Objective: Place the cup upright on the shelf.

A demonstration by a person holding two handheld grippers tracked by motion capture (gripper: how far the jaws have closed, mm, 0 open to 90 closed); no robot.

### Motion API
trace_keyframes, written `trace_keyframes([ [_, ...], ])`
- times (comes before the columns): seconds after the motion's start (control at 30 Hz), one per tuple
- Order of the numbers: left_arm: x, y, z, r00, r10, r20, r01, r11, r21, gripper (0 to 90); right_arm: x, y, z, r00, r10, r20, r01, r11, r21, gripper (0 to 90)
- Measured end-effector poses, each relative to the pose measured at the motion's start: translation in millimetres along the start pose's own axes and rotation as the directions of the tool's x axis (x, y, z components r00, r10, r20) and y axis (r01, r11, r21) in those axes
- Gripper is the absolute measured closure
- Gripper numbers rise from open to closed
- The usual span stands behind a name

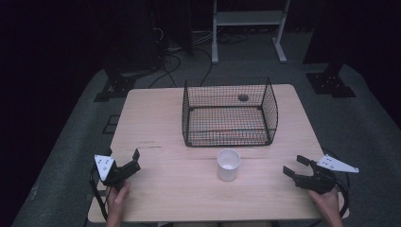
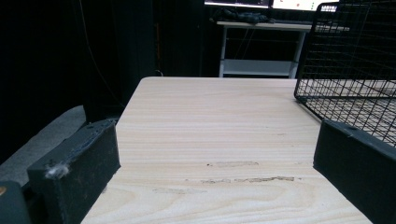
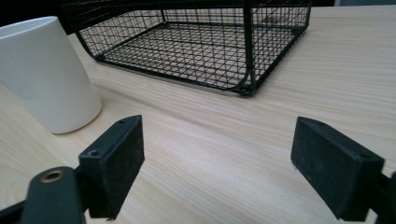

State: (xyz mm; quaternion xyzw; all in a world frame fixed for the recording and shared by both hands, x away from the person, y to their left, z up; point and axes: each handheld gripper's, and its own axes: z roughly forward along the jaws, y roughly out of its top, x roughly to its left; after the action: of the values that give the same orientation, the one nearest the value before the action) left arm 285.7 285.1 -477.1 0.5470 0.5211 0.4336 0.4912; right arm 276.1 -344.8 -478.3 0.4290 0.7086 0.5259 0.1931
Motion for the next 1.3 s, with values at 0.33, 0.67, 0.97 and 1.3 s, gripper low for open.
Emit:
trace_keyframes([
  [0.33, -0.2, -0.1, -0.1, 1.0000, 0.001, 0.002, -0.001, 1.0000, -0.001, 0.0, 0.6, 2.7, -1.8, 1.0000, 0.008, 0.004, -0.008, 1.000, -0.012, 13.1],
  [0.67, 0.0, -0.2, -0.4, 1.0000, -0.001, 0.004, 0.001, 1.0000, -0.003, 0.0, 11.1, 9.8, 0.9, 0.9997, -0.021, -0.014, 0.020, 1.000, -0.011, 13.1],
  [0.97, 0.3, -0.1, -0.3, 1.0000, -0.004, 0.003, 0.004, 1.0000, -0.003, 0.0, 20.4, 19.0, 3.5, 0.9982, -0.050, -0.033, 0.050, 0.999, -0.011, 13.0],
  [1.3, 0.2, -0.1, -0.3, 1.0000, -0.001, 0.003, 0.001, 1.0000, -0.002, 0.0, 38.2, 30.1, 12.9, 0.9913, -0.108, -0.075, 0.108, 0.994, 0.000, 13.0],
])
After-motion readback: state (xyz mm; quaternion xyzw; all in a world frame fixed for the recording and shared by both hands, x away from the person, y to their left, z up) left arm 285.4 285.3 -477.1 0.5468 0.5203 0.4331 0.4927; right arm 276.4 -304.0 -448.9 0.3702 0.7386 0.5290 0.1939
